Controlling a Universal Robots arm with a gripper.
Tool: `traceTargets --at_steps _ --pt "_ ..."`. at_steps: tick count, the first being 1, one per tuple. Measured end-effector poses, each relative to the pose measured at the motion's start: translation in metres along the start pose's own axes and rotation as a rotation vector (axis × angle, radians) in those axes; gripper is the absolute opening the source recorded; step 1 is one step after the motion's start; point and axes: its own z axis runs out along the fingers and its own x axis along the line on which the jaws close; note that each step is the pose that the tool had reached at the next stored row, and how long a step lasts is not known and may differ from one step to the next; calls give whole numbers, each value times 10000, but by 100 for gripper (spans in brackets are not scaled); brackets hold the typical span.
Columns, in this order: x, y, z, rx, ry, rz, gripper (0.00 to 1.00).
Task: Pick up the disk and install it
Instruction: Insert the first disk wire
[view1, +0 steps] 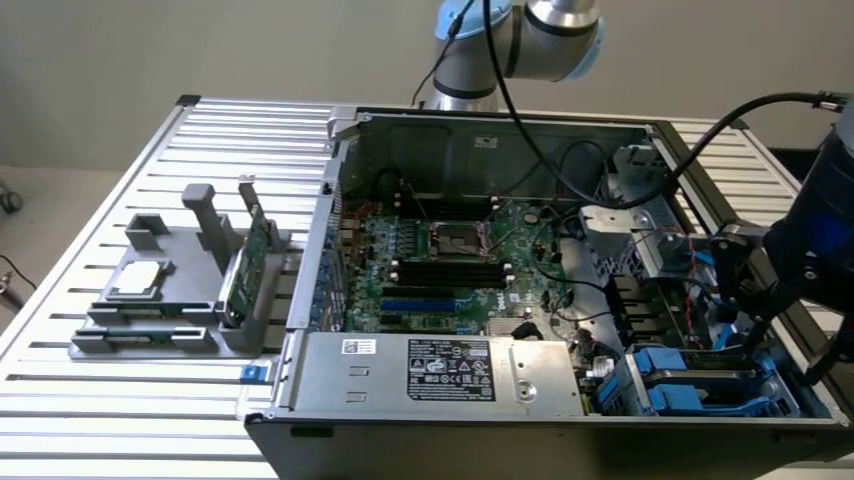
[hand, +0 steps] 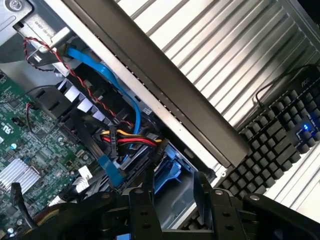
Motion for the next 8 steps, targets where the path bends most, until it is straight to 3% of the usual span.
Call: traceTargets --at_steps 8 --pt "3 -3 1 -38 129 766 45"
